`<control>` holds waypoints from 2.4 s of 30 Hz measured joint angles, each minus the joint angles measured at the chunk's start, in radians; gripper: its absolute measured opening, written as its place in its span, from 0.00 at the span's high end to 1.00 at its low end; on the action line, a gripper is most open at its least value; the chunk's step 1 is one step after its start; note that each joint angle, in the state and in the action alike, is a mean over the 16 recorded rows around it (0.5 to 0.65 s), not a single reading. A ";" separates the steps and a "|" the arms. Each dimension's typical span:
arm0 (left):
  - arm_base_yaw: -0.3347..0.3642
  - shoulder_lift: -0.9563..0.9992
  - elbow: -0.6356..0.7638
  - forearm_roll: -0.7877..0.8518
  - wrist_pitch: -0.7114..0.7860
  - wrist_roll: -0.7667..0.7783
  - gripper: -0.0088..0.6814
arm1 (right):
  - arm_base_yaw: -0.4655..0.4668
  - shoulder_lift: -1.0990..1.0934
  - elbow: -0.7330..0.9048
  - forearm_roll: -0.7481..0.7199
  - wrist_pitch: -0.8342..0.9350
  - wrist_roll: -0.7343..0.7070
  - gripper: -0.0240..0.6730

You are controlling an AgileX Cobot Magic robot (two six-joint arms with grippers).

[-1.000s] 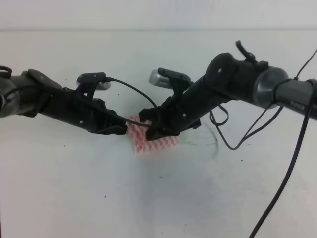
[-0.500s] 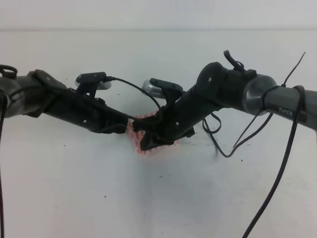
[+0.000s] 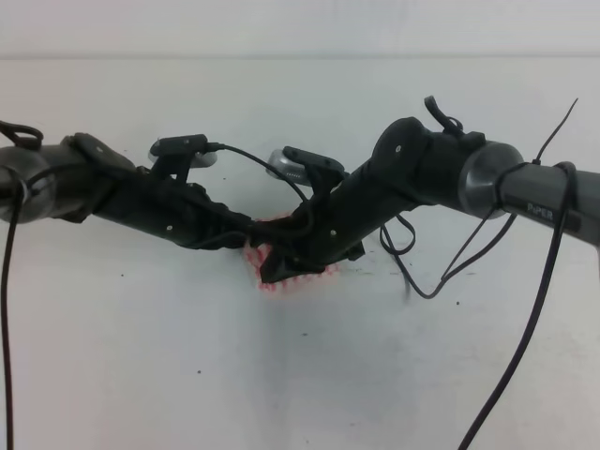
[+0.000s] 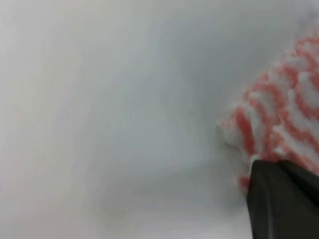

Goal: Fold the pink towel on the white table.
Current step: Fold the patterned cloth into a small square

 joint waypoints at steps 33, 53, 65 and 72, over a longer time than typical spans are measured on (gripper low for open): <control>0.007 -0.007 -0.102 -0.161 0.056 0.185 0.99 | -0.124 -0.072 0.000 -0.087 0.035 0.017 0.99; -0.079 0.023 -0.104 0.156 0.094 -0.055 0.99 | -0.189 -0.096 0.000 -0.073 0.047 0.011 0.99; -0.079 0.001 -0.155 0.178 0.189 -0.080 0.99 | -0.189 -0.091 0.000 -0.071 0.046 0.010 0.99; -0.080 -0.008 -0.182 0.249 0.295 -0.149 0.99 | -0.189 -0.089 0.000 -0.066 0.046 0.009 0.99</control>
